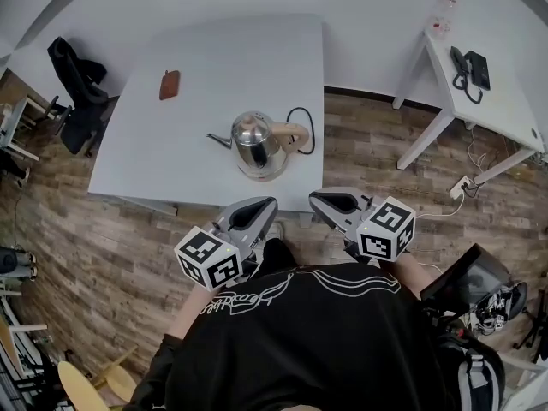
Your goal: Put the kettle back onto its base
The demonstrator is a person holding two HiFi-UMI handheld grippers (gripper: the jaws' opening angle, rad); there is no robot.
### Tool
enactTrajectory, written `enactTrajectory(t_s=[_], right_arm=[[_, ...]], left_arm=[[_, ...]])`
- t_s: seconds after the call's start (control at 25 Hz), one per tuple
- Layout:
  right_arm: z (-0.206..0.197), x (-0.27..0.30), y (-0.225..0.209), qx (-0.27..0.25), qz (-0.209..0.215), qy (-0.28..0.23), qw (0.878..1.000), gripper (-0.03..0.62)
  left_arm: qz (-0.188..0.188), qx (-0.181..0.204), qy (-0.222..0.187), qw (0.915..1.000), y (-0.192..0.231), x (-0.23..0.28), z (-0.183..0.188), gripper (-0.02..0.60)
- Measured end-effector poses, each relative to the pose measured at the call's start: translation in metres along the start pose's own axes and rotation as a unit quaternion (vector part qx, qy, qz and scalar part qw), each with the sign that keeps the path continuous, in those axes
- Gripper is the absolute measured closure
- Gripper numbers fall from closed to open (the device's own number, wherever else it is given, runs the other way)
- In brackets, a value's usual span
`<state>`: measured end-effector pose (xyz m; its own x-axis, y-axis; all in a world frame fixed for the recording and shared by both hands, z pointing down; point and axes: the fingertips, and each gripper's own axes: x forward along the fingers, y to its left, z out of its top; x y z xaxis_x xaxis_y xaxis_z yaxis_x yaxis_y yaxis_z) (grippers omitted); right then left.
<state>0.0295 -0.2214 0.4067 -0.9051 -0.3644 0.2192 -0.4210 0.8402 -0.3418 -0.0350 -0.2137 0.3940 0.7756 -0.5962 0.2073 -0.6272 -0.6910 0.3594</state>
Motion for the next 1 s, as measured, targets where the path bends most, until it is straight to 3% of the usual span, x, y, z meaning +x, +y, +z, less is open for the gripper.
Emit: enactTrajectory(t_s=[0.36,0.52,1.0], right_arm=[[-0.014,0.001,0.002,0.011,0.0,0.012,1.0,0.589],[-0.021,0.002,0.002,0.015,-0.002,0.017,1.0,0.589],[-0.031,0.006,0.012,0.025,0.005,0.026,0.999,0.588]], left_arm=[[-0.017,0.005,0.019,0.9997,-0.009,0.009,-0.007,0.577],[-0.024,-0.021,0.016,0.9994,-0.007,0.007,-0.012,0.577],[-0.03,-0.038,0.019,0.9987,-0.008,0.002,-0.024,0.577]])
